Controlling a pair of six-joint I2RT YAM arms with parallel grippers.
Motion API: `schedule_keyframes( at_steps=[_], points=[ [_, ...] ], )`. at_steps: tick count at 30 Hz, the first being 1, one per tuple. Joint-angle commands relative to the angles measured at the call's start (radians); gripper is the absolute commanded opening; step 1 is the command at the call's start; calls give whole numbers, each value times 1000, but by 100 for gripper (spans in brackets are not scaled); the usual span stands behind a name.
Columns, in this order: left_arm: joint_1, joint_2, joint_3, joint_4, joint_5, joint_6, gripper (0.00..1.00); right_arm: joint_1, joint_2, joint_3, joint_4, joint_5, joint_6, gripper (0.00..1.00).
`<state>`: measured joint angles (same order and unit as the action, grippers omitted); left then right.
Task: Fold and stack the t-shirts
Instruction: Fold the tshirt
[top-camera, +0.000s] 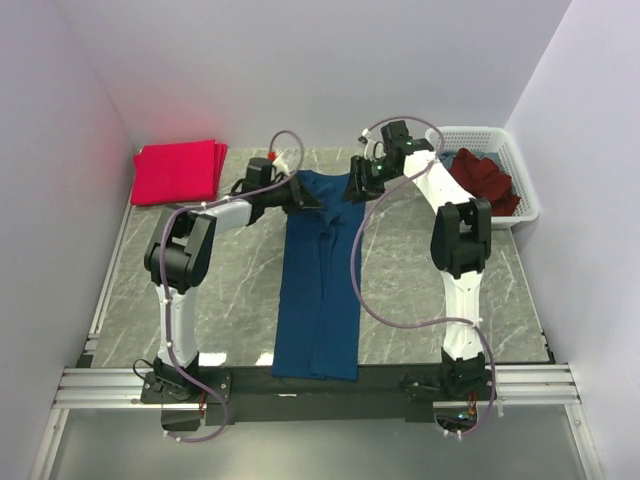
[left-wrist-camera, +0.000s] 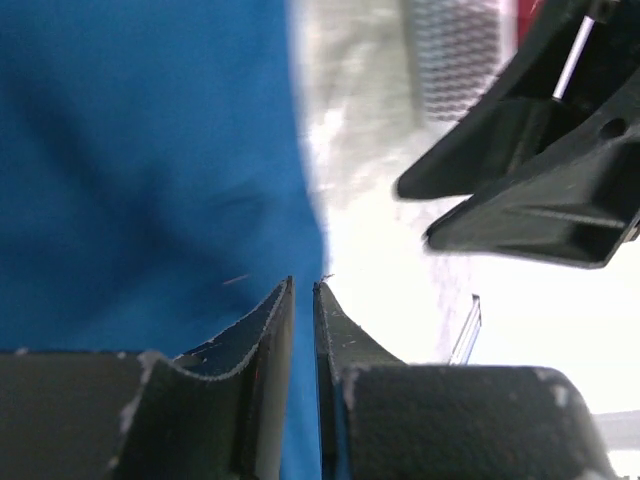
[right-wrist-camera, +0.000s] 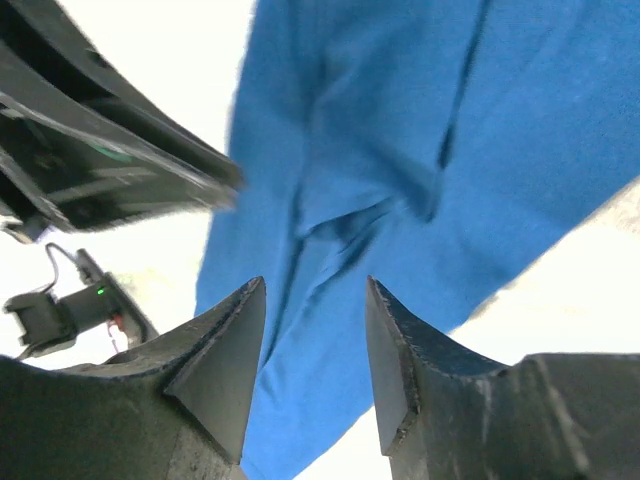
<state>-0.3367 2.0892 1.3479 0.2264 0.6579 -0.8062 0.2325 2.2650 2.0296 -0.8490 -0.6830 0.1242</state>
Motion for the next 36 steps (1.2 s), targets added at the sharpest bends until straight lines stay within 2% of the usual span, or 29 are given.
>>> schedule_keyframes(
  at_steps=[1,7,12,17,20,24,31,34,36],
  points=[
    [-67,-21,79,19,6,32,20,-24,-97,-42,11,-39,-26,51],
    [-104,92,99,-10,5,-26,19,-58,-133,-107,-5,-61,-31,50],
    [-85,170,60,8,-21,-85,18,-76,-139,-124,-35,-75,-44,50],
    [-44,230,118,-54,-27,-100,16,-90,-160,-164,-47,-87,-63,50],
    [-7,287,226,-113,-37,-59,15,-96,-173,-181,-47,-90,-70,50],
    [37,415,431,-289,-30,-10,15,-105,-168,-174,-62,-92,-83,50],
    [84,534,687,-355,-20,65,17,-116,-153,-169,-73,-95,-95,50],
    [85,546,778,-381,19,151,23,-116,-157,-174,-78,-110,-104,50],
    [85,513,810,-409,46,188,34,-114,-163,-161,-97,-136,-115,50]
  ],
)
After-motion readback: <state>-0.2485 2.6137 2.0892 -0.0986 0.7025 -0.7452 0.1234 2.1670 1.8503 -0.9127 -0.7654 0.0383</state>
